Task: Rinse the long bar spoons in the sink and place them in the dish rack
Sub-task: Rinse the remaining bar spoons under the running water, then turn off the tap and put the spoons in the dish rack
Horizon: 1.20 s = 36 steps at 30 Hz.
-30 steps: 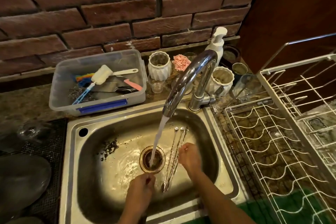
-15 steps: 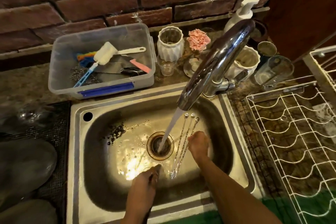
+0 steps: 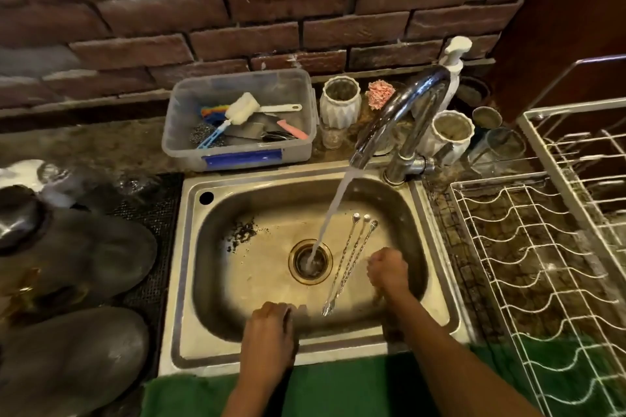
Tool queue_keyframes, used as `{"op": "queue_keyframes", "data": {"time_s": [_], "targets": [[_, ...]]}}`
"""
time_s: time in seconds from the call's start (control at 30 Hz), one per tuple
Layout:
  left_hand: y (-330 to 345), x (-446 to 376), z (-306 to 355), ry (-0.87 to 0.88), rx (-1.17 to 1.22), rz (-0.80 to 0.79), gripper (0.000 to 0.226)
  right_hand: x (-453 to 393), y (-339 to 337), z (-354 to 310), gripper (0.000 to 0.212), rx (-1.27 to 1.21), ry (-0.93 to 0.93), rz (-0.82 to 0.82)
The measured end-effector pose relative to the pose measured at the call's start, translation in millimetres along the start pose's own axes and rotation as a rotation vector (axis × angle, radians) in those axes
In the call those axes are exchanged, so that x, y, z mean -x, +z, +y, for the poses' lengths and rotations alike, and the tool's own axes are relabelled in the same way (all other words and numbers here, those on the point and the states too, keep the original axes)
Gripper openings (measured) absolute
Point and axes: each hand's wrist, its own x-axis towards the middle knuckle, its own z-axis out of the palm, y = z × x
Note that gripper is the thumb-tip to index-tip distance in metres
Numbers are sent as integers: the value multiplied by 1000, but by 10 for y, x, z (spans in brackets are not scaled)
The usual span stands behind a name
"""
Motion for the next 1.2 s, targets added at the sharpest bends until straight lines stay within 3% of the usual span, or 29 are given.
{"op": "queue_keyframes", "data": {"time_s": [0.07,0.13,0.23,0.37,0.47,0.6,0.87,0.97,1.2], "targets": [[76,142,-16,58,-33,108,11,131,-125,-59,17,-77,16,-3],[160,298,-4,68,-90,174,25,246,-262,-119,24,-131,15,-5],[308,496,5,52,-212,149,53,436,-443,-227,24,-208,-30,3],[356,556,36,52,-265,104,65,606,-677,-438,19,-270,-103,45],[350,542,37,39,-283,98,67,555,-827,-585,16,-484,-131,65],[341,538,34,41,-295,85,66,190,-1038,-873,21,-798,6,154],[364,514,34,34,-271,75,63,-457,-1485,-1351,32,-896,57,208],[361,515,40,27,-268,79,62,-704,-1550,-1397,53,-1028,83,195],[355,505,44,14,-264,59,62,-672,-1544,-1525,42,-1183,143,195]]}}
